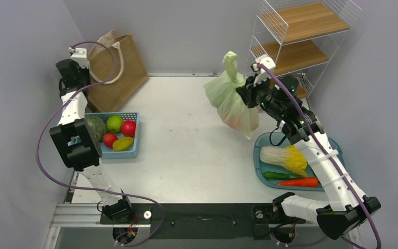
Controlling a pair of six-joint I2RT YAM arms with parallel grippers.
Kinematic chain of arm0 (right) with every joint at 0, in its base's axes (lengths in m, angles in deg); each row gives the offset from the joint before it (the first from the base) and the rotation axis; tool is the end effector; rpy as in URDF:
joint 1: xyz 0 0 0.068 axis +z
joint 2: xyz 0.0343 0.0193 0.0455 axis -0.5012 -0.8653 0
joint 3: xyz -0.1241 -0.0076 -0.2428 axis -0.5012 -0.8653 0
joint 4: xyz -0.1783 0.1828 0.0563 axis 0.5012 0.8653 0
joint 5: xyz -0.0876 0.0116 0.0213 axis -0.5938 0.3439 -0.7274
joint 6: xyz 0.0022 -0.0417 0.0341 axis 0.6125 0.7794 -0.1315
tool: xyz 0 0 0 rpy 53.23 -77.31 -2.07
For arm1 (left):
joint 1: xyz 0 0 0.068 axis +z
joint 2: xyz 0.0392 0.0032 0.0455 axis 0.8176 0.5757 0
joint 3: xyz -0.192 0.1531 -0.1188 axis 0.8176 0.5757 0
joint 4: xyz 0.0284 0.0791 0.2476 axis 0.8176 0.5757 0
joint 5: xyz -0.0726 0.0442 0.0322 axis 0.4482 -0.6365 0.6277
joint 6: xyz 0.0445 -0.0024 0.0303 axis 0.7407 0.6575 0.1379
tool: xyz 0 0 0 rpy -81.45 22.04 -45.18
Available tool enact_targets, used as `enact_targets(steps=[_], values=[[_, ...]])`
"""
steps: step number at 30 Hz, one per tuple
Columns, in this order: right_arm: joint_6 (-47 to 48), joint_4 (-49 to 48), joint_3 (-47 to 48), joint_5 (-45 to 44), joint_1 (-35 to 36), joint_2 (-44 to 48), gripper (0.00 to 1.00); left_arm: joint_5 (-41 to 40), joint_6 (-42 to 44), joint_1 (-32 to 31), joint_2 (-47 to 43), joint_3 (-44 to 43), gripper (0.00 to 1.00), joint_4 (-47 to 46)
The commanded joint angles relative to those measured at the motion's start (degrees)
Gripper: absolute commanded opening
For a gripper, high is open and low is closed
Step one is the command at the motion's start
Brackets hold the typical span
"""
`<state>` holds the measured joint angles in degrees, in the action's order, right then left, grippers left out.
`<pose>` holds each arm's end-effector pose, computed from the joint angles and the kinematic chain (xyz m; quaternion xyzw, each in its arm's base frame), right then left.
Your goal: Untie the knot of the grocery bags and take out the mixed food
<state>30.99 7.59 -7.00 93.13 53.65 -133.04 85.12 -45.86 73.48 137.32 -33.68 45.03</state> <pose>0.2206 0.1058 0.4491 -0.2231 0.7365 0.2304 0.5956 0.4442 0.1462 0.3121 0.0060 0.8177 0.1334 0.5600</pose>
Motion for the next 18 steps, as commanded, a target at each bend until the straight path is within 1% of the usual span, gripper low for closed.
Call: enact_targets(steps=[1,2,3,4,6,10,13,14,15,16,17,18], values=[[-0.3,-5.1,-1.3,2.6,4.9,-0.6,0.00,-1.6,1.6,3.1,-3.6,-2.1,0.00,-9.4],[-0.5,-5.1,-1.5,3.3,5.4,-1.6,0.00,-1.4,1.7,3.2,-4.4,-2.0,0.21,-8.6],[-0.8,-5.4,-2.1,3.6,6.6,-2.2,0.00,0.3,1.7,3.6,-4.9,-1.6,0.36,-7.9],[-0.8,-6.0,-2.5,4.0,7.1,-3.1,0.00,1.7,1.1,3.9,-6.4,-1.3,0.60,-6.6],[-1.2,-7.3,-4.6,4.9,9.0,-4.8,0.00,9.5,-0.6,5.2,-9.5,0.2,0.70,-4.8],[-0.8,-9.6,-7.6,6.1,12.8,-8.7,0.00,19.1,-3.2,7.1,-17.3,2.7,0.73,0.6],[0.1,-11.2,-7.6,6.2,16.4,-12.5,0.00,23.0,-5.8,8.7,-22.3,2.9,0.73,5.9],[0.6,-12.1,-7.3,6.2,17.7,-13.3,0.00,27.3,-6.3,9.8,-24.5,2.6,0.74,7.6],[0.9,-12.5,-7.2,6.1,18.4,-14.9,0.00,30.6,-6.4,10.4,-25.7,2.6,0.74,11.2],[1.1,-13.4,-7.0,6.0,19.8,-15.8,0.00,36.3,-5.8,11.1,-28.3,3.3,0.75,13.1],[1.9,-13.9,-6.9,5.6,20.4,-17.6,0.00,38.4,-4.6,11.2,-31.0,4.1,0.75,16.2],[3.2,-14.3,-6.6,5.3,21.7,-18.5,0.00,42.2,-4.1,11.2,-32.5,6.5,0.76,17.3]])
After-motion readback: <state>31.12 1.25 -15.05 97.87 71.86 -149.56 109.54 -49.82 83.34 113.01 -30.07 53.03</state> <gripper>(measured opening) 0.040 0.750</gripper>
